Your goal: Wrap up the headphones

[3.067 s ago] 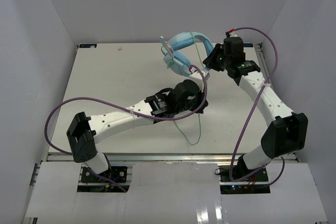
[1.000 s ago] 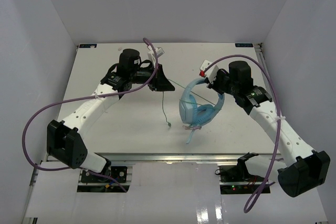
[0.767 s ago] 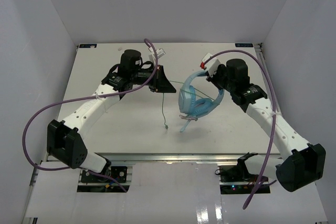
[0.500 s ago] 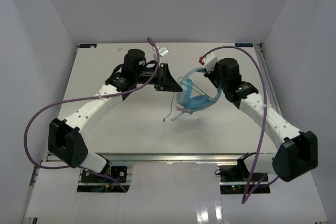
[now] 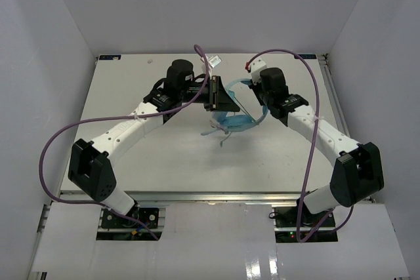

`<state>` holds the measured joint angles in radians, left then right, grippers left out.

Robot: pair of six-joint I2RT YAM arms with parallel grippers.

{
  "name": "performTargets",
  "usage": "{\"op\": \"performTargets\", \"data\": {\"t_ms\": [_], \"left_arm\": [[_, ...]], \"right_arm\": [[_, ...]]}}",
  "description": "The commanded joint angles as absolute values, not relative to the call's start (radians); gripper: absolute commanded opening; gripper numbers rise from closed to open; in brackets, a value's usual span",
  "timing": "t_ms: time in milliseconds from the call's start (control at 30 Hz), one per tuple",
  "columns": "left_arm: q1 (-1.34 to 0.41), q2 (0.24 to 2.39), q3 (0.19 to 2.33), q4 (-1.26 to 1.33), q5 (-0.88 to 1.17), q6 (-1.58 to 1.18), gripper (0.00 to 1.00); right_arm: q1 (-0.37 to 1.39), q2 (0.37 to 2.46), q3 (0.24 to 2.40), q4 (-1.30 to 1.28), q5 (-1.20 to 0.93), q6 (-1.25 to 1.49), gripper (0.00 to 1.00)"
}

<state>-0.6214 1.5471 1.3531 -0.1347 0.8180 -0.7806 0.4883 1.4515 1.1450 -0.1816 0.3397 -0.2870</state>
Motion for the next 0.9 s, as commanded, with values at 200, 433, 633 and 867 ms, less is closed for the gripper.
{"op": "performTargets", "data": {"t_ms": [200,433,633,867], "left_arm": [[-0.704,1.461,1.249,-0.087,0.723,-0.808,0.23],[-0.748,1.481,1.167,-0.044,0.620,-0.785,0.22],[-0.765,1.548,1.190,-0.022,0.597,-0.757,0.22],[-0.786,1.514,1.262,-0.055,0.580,-0.725,0.25]], "right_arm": [[0.398,1.510,1.332,-0.243,0.173,-0.065,0.08],[0.365,1.513,1.362,-0.291,0.052,-0.008,0.08],[0.347,1.500,1.373,-0.322,-0.075,0.060,0.08],[0.305,1.501,1.372,-0.331,-0.158,0.103,0.08]]}}
